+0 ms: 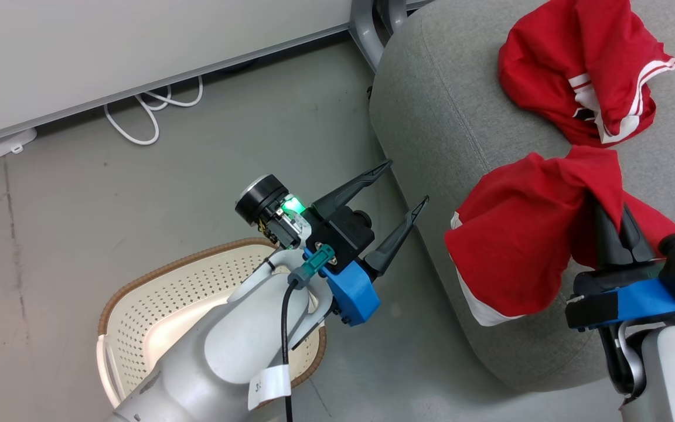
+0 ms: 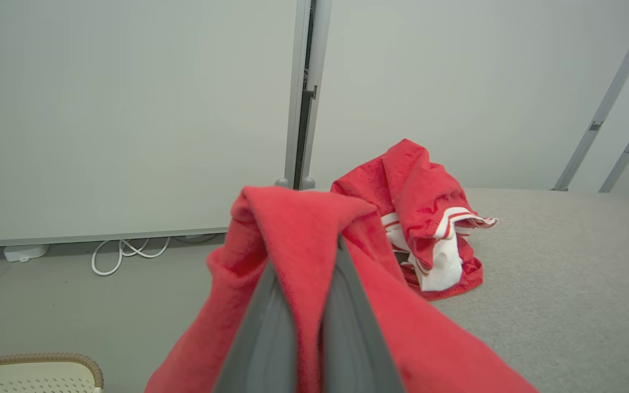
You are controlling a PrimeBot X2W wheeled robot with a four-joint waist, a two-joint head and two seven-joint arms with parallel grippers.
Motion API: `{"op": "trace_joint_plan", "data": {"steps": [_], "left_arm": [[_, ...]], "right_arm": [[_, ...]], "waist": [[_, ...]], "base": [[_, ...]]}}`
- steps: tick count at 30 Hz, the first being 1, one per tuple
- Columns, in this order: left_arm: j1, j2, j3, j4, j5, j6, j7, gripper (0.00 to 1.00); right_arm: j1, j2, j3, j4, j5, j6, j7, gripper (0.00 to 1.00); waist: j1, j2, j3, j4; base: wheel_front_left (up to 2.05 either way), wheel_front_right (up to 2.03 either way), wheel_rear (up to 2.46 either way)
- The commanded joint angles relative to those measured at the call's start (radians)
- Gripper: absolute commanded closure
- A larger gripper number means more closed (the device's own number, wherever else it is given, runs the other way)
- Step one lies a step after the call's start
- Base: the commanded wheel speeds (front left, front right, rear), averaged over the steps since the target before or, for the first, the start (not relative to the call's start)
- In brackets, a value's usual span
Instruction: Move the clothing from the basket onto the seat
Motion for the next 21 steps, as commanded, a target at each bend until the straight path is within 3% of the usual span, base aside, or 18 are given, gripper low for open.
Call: {"op": "trace_joint_plan", "data": {"steps": [1,11,21], "left_arm": [[0.007,0.002,0.002,0.003,0.004,-0.005,-0.003,0.0],[-0.018,0.004,0.01,-0.004,0.008,-0.008,-0.003,0.0],[-0.09,0.043,0.017,-0.018,0.033,-0.009,0.0,0.0]], "right_arm": [[0.013,0.009,-0.001,-0.01,-0.005,0.0,-0.001,1.0],[-0.056,0.004,-0.001,-0.045,0.002,0.0,-0.001,1.0],[-0.308,-0.053,-0.083,-0.14,-0.002,0.0,-0.001,1.0]], "waist": [[0.0,0.0,0.0,-0.007],[0.0,0.0,0.022,-0.005],[0.0,0.0,0.17,0.011]], "base": [[0.0,0.0,0.0],[0.0,0.0,0.0],[0.0,0.0,0.0]]}}
